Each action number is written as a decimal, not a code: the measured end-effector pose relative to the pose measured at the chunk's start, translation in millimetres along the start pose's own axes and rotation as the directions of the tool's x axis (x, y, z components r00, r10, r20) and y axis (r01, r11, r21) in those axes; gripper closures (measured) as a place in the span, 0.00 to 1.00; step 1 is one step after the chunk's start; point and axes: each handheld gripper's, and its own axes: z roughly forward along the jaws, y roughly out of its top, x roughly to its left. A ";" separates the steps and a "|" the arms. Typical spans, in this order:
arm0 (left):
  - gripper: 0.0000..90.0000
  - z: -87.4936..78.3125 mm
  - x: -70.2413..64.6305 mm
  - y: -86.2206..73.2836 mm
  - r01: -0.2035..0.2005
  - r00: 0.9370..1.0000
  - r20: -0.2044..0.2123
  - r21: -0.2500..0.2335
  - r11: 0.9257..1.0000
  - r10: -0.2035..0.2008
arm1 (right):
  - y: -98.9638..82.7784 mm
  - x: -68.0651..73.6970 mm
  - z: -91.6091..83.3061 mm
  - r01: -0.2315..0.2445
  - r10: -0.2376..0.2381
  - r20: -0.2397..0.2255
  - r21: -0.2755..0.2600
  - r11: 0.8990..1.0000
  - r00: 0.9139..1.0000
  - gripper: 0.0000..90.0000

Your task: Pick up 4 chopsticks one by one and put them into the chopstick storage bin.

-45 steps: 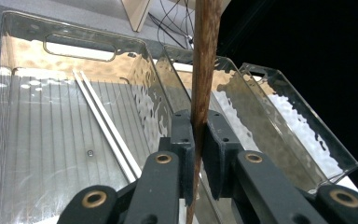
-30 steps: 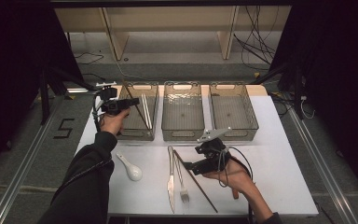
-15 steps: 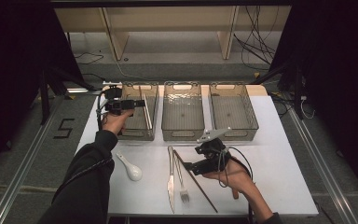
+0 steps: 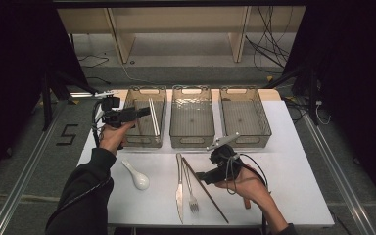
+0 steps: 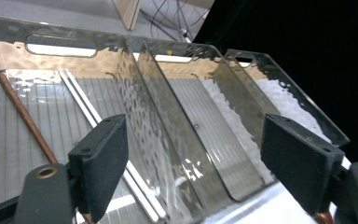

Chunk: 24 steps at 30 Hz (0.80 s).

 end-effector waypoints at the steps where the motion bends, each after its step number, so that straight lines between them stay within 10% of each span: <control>1: 0.23 -4.0 -1.8 -2.4 -0.008 1.000 0.008 -0.006 1.000 0.008 | -0.5 1.7 2.7 0.013 -0.014 0.020 0.040 0.999 1.000 0.29; 12: 0.21 -39.5 -18.4 -29.1 -0.077 0.994 0.068 -0.048 0.996 0.080 | -3.9 8.1 17.1 0.037 -0.047 0.057 0.167 0.985 0.997 0.38; 24: 0.21 -56.0 -27.5 -67.8 -0.151 0.984 0.089 -0.025 0.988 0.152 | -11.0 13.7 36.7 0.050 -0.069 0.048 0.321 0.946 0.996 0.58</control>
